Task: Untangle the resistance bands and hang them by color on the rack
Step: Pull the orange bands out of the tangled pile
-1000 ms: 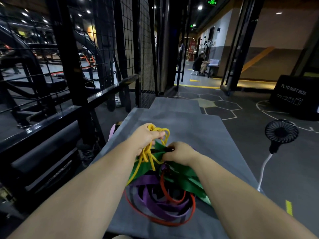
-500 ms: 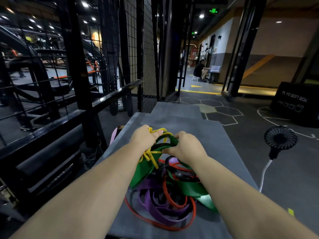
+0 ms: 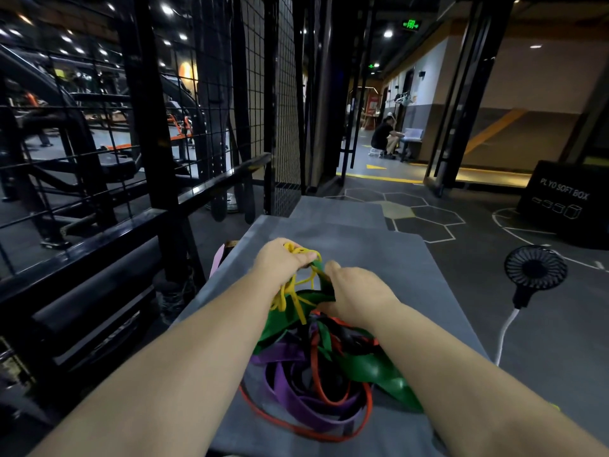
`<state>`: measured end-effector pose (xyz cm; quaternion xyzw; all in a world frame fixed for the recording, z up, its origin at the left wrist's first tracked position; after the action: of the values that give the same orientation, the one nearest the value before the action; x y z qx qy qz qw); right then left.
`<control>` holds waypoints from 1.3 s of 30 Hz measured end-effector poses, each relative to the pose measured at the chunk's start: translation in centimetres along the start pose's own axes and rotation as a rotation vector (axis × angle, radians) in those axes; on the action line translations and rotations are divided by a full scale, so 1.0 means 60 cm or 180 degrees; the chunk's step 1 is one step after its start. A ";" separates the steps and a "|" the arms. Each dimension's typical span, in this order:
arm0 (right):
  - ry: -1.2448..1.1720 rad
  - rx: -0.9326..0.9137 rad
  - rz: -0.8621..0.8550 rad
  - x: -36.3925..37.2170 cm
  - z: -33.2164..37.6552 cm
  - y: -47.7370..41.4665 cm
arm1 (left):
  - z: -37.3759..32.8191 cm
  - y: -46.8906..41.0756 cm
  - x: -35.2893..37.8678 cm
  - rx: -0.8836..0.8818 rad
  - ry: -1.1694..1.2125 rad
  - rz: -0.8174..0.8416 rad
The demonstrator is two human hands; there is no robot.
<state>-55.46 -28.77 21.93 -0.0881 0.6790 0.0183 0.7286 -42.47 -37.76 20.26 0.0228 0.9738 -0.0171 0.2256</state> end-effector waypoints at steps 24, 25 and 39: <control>-0.3256 0.0460 -0.1787 -0.067 -0.046 0.011 | -0.002 0.014 -0.036 -0.0152 -0.0266 0.0378; -0.3385 0.0439 -0.1897 -0.071 -0.045 0.014 | -0.008 0.016 -0.037 -0.0129 -0.0111 0.0433; -0.2155 -0.0313 -0.0571 -0.097 -0.032 0.004 | -0.012 0.042 -0.007 -0.0829 0.1251 0.0978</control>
<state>-57.84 -28.31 27.59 -0.1713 0.3868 0.0152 0.9060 -42.26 -35.25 21.06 0.1439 0.9780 0.1473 0.0335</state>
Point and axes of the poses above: each hand's wrist, its own y-axis away from the middle knuckle, its own x-axis out of the palm, z = x × y, the point moved 5 cm from there along -y, towards the middle knuckle, and after that the axes turned 2 degrees about -y, right-handed, at the moved point
